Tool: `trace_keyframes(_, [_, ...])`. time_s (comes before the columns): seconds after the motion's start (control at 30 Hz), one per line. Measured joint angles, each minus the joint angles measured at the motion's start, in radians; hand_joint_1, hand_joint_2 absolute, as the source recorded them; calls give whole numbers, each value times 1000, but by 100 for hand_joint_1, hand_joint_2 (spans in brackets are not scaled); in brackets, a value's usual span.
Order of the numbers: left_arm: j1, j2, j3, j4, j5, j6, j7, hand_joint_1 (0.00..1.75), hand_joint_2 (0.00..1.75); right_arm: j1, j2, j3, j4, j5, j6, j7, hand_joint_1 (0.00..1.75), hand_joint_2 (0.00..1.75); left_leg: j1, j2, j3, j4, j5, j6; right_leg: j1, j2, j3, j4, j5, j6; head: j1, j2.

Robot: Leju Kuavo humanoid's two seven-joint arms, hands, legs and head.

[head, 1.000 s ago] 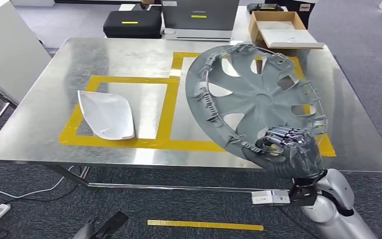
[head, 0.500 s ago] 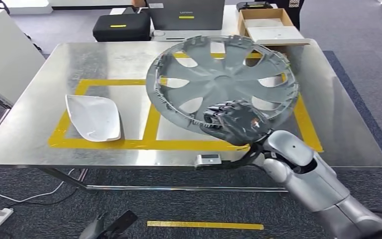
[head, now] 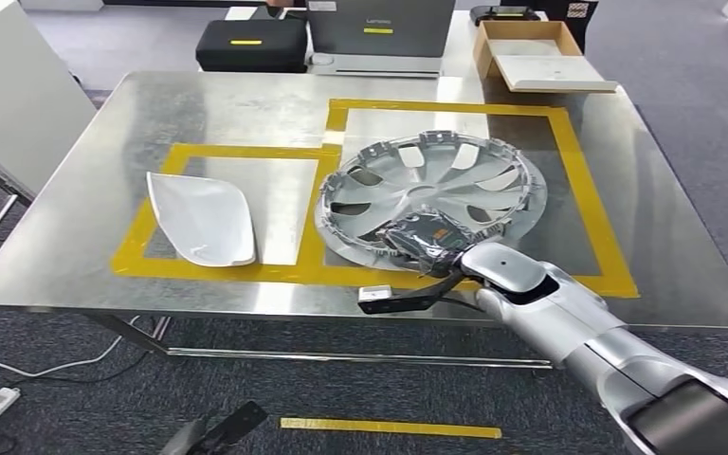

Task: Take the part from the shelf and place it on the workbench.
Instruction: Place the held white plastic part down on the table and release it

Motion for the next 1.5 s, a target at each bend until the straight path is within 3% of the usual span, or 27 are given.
trace_keyframes(0.07, [-1,-1,0,0,0,-2,0,0,175,-3,0,10,27,0,-1,-2,175,175,-1,0,0,0,-2,5,0,1,-65,130,-46,3,1,0])
trace_keyframes(0.1, [0,-2,0,0,0,-2,0,0,175,-3,0,14,37,1,-1,-2,175,175,-1,0,1,1,-3,6,0,1,-86,164,-48,4,1,0])
trace_keyframes(0.13, [0,-2,0,0,0,-2,0,0,175,-4,0,18,45,1,-1,-2,175,175,-1,-1,3,1,-4,6,0,0,-88,160,-30,5,1,0])
trace_keyframes(0.2, [1,-2,0,0,0,-3,-1,0,175,-10,0,25,57,0,-1,-1,175,175,0,-3,9,3,-9,4,-1,-1,-41,44,45,5,1,0])
trace_keyframes(0.27, [-1,-3,-1,0,0,-6,-3,0,175,-17,0,30,71,-2,4,2,175,175,-4,-4,9,9,-14,-3,1,-1,20,-76,89,1,1,0])
trace_keyframes(0.3, [-1,-3,-1,0,0,-9,-4,0,175,-18,1,32,79,-4,7,4,175,175,-6,-4,7,11,-15,-7,2,-1,35,-103,92,-2,0,0])
trace_keyframes(0.43, [0,-3,-2,0,6,-24,-12,0,175,-21,1,38,121,-1,24,22,175,175,-5,-2,-2,30,-27,-25,-1,1,44,-113,89,-23,-2,0])
trace_keyframes(0.5, [1,-2,-2,0,11,-28,-15,0,175,-24,-1,38,140,-2,28,31,175,175,-2,1,-37,116,-76,-35,-3,0,49,-116,88,-34,-4,0])
trace_keyframes(0.57, [4,-1,-2,0,15,-30,-16,0,175,-24,-2,36,155,-15,30,34,175,175,1,1,-96,249,-131,-41,-3,1,51,-115,87,-38,-5,0])
trace_keyframes(0.6, [6,-1,-2,0,17,-30,-16,0,175,-23,-3,33,160,-22,30,34,131,131,2,1,-115,290,-139,-42,-3,2,51,-115,87,-38,-5,0])
trace_keyframes(0.63, [8,0,-2,0,18,-30,-16,0,175,-22,-5,29,165,-30,31,34,87,87,3,1,-119,295,-129,-42,-3,3,52,-115,87,-38,-5,0])
trace_keyframes(0.7, [11,1,-2,0,19,-28,-20,0,175,-21,-11,19,168,-36,29,35,0,0,4,1,-75,199,-65,-37,-3,5,56,-115,85,-37,-5,0])
trace_keyframes(0.73, [11,2,-2,0,20,-26,-23,0,175,-21,-13,14,169,-35,25,37,0,0,3,1,-42,131,-37,-34,-1,6,57,-115,84,-35,-5,0])
trace_keyframes(0.8, [10,3,-2,0,20,-18,-27,0,175,-19,-17,6,167,-26,16,41,0,0,0,1,3,36,-15,-27,2,7,55,-115,83,-27,-4,0])
trace_keyframes(0.93, [13,5,-3,0,20,-6,-28,0,175,-9,-24,-3,153,-15,8,44,0,0,0,2,13,9,-17,-8,0,7,45,-109,74,-5,-3,0])
trace_keyframes(1.0, [12,5,-4,0,20,-4,-27,0,175,-7,-29,-5,148,-14,7,44,0,0,3,4,17,2,-13,4,-1,7,9,-33,28,0,-1,0])
trace_keyframes(1.07, [12,5,-6,0,20,-3,-27,0,175,-2,-31,-5,145,-14,6,44,0,0,1,4,17,2,-13,8,0,7,-51,101,-32,4,1,0])
trace_keyframes(1.1, [13,5,-7,0,20,-3,-27,0,175,2,-33,-5,145,-13,6,44,0,0,1,4,17,2,-13,9,0,7,-74,150,-46,5,2,0])
trace_keyframes(1.13, [14,6,-8,0,20,-3,-27,0,175,6,-34,-5,145,-13,6,44,0,0,1,3,18,3,-13,9,0,7,-81,164,-41,5,2,0])
trace_keyframes(1.17, [15,6,-8,0,20,-3,-27,0,175,8,-35,-5,144,-13,6,44,0,0,0,2,18,3,-13,9,0,7,-68,135,-17,5,2,0])
trace_keyframes(1.23, [15,6,-9,0,20,-3,-27,0,175,7,-37,-6,142,-13,6,44,0,0,0,2,19,4,-14,6,1,6,-3,0,48,0,2,0])
trace_keyframes(1.3, [14,6,-9,0,20,-3,-27,0,175,5,-38,-8,138,-13,6,44,0,0,-4,2,16,7,-14,-1,3,5,52,-103,78,-5,1,0])
trace_keyframes(1.4, [14,6,-9,0,20,-3,-27,0,175,7,-39,-11,135,-13,5,44,0,0,-5,2,14,8,-12,-14,5,5,67,-124,80,-16,1,0])
trace_keyframes(1.47, [15,7,-9,0,20,-2,-27,0,175,6,-40,-13,132,-13,4,45,0,0,-3,3,4,35,-34,-25,1,4,70,-129,84,-28,-1,0])
trace_keyframes(1.5, [15,8,-9,0,20,2,-24,0,131,5,-40,-14,130,-12,3,46,0,0,-2,3,-14,78,-60,-31,-1,4,71,-131,86,-33,-3,0])
